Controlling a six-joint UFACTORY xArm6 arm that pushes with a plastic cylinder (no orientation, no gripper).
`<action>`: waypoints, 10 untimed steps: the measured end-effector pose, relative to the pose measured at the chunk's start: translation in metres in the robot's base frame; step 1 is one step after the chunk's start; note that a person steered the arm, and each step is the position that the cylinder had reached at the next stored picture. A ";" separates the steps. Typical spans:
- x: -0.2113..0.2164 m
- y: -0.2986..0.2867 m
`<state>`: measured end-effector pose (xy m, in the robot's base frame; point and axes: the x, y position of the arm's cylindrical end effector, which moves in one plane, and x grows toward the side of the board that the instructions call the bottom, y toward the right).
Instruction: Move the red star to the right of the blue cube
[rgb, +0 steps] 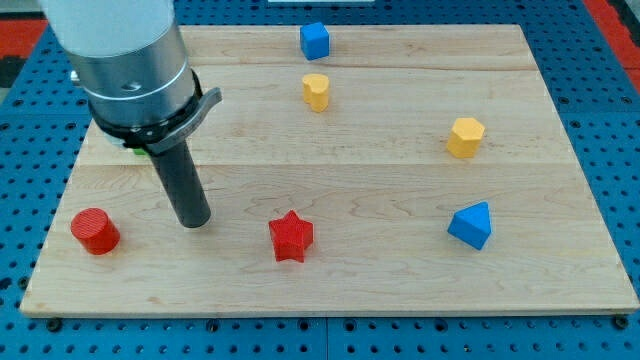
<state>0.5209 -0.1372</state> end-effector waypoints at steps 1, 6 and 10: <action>0.031 0.015; -0.051 0.085; -0.202 0.188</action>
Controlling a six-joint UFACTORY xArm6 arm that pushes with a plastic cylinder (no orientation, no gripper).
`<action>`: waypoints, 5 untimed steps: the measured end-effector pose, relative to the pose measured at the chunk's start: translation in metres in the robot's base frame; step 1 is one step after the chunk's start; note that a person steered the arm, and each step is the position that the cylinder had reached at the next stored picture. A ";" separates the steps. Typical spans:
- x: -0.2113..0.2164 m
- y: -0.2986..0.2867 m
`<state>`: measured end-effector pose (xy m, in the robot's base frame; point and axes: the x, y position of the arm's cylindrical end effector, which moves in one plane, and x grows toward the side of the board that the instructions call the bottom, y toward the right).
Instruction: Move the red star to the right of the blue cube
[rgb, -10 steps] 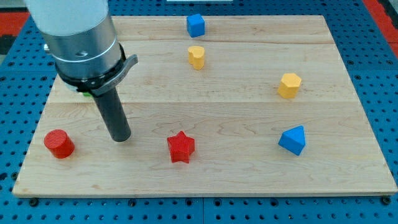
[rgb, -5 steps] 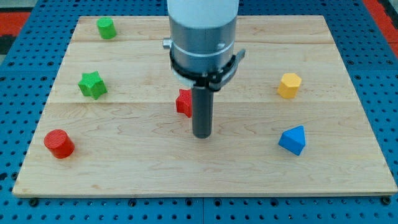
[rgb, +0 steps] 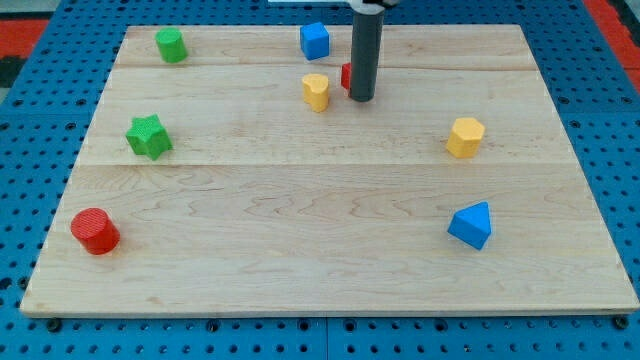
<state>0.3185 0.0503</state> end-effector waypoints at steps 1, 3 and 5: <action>0.003 -0.015; -0.027 0.009; -0.033 -0.032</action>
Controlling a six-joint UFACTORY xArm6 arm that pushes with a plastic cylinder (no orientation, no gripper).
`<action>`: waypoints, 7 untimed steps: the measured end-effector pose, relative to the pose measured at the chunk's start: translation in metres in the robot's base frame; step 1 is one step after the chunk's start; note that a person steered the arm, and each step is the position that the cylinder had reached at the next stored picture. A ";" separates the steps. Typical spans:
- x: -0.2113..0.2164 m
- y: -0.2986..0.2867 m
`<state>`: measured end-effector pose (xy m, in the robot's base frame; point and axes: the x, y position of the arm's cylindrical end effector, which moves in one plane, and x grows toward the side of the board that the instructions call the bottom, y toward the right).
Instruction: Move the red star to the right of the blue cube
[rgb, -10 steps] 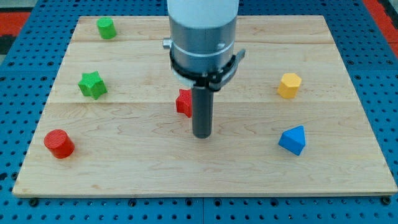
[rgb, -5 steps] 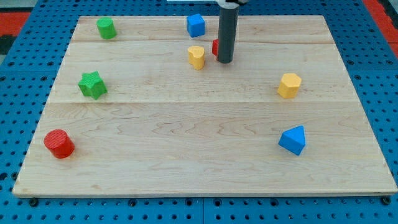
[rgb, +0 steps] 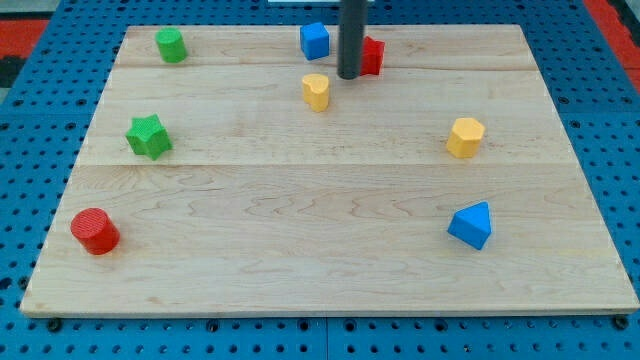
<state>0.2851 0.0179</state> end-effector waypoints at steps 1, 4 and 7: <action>-0.018 -0.006; -0.030 0.118; -0.045 0.167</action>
<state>0.2403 0.1851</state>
